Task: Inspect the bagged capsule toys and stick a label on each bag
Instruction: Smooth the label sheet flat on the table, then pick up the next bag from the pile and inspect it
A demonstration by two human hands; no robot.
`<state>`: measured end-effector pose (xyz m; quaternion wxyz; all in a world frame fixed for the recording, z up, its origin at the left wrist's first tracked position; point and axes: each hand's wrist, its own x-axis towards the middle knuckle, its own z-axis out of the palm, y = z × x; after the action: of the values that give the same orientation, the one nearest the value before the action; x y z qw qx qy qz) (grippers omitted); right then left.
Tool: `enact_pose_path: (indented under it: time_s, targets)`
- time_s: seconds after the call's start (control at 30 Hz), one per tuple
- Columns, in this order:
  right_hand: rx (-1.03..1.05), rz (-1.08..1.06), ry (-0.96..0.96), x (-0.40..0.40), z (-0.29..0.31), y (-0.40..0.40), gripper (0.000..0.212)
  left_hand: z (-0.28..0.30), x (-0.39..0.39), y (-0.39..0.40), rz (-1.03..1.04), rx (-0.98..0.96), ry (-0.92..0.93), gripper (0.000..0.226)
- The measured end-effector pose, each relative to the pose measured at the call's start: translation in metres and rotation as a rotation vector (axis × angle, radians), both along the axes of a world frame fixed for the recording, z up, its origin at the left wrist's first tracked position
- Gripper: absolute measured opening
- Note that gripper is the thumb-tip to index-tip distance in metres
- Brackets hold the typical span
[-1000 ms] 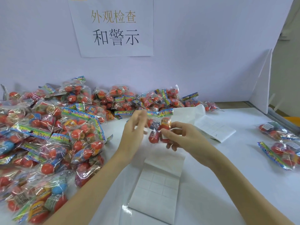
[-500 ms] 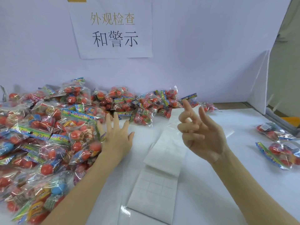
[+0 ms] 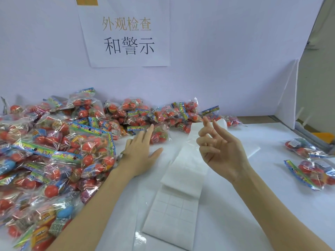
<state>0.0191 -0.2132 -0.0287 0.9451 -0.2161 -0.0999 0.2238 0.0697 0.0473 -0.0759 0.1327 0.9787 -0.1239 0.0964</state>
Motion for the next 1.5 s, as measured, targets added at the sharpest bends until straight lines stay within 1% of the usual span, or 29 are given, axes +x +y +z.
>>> enact_pose_path:
  time_s: [0.07,0.1,0.2,0.3,0.37,0.43,0.5,0.53,0.57,0.63,0.67,0.7,0.73,0.8,0.87,0.97,1.1,1.2,1.3,1.4,1.5]
  targets:
    - [-0.006,-0.005,0.007,0.0,0.0,0.001,0.039,-0.002,-0.002,0.0,0.01,0.072,-0.037,0.073]
    - [-0.01,-0.006,0.008,-0.001,0.0,0.001,0.039,-0.003,-0.002,-0.001,0.011,0.059,-0.04,0.067]
    - [-0.02,-0.009,0.015,-0.001,-0.001,0.003,0.038,-0.005,-0.002,-0.002,-0.027,-0.098,-0.085,0.049]
    - [-0.017,-0.011,0.028,-0.001,0.0,0.003,0.038,-0.005,-0.004,-0.004,-0.092,-0.113,-0.101,0.038]
    - [-0.018,-0.008,0.033,0.0,-0.002,0.003,0.038,-0.004,-0.006,-0.007,-0.111,-0.148,-0.162,0.029]
    - [-0.02,-0.008,0.031,0.001,-0.005,0.002,0.037,0.001,-0.01,-0.011,-0.131,-0.303,-0.237,0.021]
    - [-0.071,-0.048,0.037,0.003,-0.006,0.001,0.036,0.007,-0.016,-0.017,-0.141,-0.516,-0.274,0.02]
    - [-0.156,-0.105,0.028,0.005,-0.007,0.002,0.035,0.011,-0.019,-0.021,-0.146,-0.63,-0.264,0.021]
    - [-0.306,-0.192,-0.01,0.005,-0.007,0.003,0.033,0.014,-0.022,-0.026,-0.154,-0.731,-0.247,0.022]
    - [-0.705,-0.382,-0.161,0.004,-0.01,0.009,0.033,0.021,-0.028,-0.034,-0.182,-0.892,-0.204,0.025]
    - [-0.852,-0.455,-0.24,0.003,-0.011,0.012,0.033,0.024,-0.031,-0.037,-0.202,-0.964,-0.171,0.026]
    - [-0.922,-0.497,-0.306,0.001,-0.012,0.015,0.033,0.027,-0.034,-0.04,-0.216,-1.03,-0.132,0.028]
    - [-0.95,-0.505,-0.365,0.0,-0.012,0.017,0.034,0.03,-0.036,-0.041,-0.223,-1.08,-0.097,0.029]
    - [-0.991,-0.467,-0.474,-0.002,-0.011,0.019,0.04,0.033,-0.04,-0.043,-0.254,-1.095,-0.043,0.032]
    - [-1.017,-0.404,-0.532,-0.005,-0.01,0.021,0.039,0.033,-0.042,-0.044,-0.301,-1.042,-0.008,0.031]
    - [-1.01,-0.404,-0.491,-0.006,-0.011,0.024,0.032,0.031,-0.043,-0.047,-0.284,-1.063,0.068,0.034]
    - [-0.88,-0.483,-0.374,-0.004,-0.007,0.019,0.031,0.03,-0.039,-0.046,-0.225,-1.239,0.181,0.042]
    - [-0.877,-0.453,-0.366,-0.005,-0.005,0.016,0.024,0.027,-0.037,-0.043,-0.227,-1.254,0.168,0.029]
    - [-0.946,-0.441,-0.335,-0.006,-0.006,0.02,0.018,0.027,-0.036,-0.042,-0.224,-1.232,0.149,0.013]
    - [-1.035,-0.443,-0.37,-0.007,-0.006,0.023,0.023,0.029,-0.038,-0.044,-0.212,-1.244,0.095,0.012]
    - [-1.009,-0.462,-0.358,-0.008,-0.004,0.023,0.035,0.033,-0.041,-0.046,-0.196,-1.251,0.063,0.021]
